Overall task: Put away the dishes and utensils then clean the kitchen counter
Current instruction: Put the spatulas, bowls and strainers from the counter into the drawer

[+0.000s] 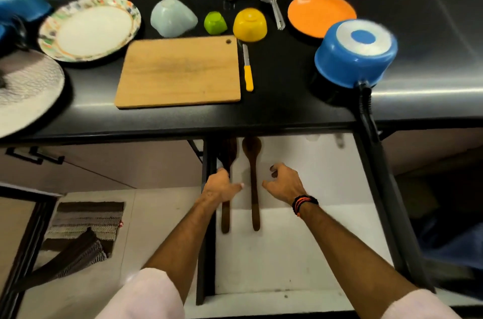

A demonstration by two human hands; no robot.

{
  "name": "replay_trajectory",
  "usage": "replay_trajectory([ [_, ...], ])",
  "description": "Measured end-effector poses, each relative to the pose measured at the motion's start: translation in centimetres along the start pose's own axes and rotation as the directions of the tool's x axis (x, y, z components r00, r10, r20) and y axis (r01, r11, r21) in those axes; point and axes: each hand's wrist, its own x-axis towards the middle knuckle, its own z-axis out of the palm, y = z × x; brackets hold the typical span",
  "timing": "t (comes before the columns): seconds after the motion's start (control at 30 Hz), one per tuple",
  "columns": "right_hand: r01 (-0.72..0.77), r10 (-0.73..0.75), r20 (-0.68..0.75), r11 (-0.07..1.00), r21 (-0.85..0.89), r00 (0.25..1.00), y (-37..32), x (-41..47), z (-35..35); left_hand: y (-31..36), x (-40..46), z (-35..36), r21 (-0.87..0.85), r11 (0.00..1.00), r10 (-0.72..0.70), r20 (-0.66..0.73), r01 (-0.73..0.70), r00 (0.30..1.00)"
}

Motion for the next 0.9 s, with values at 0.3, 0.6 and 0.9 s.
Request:
replay_trajectory([
  [0.3,0.242,-0.231,-0.101,0.964,0.107,0.968,-3.4,-0.1,-8.6,4.9,-4.1,-5.5,-0.085,0.979,0.147,-0.334,-0.185,0.931],
  [0.6,0.306,-0.276,-0.267,0.949,0.077,0.923,-10.9,7.2,-15.4,10.7,1.6,-14.7,0.002,0.958,0.255,-0.453,-0.285,0.854],
  [0.9,0.239,-0.264,-0.306,0.964,-0.118,0.915,-19.4,21.9,-19.2,17.4,16.4,-26.0,0.183,0.941,0.338,-0.491,-0.285,0.803],
])
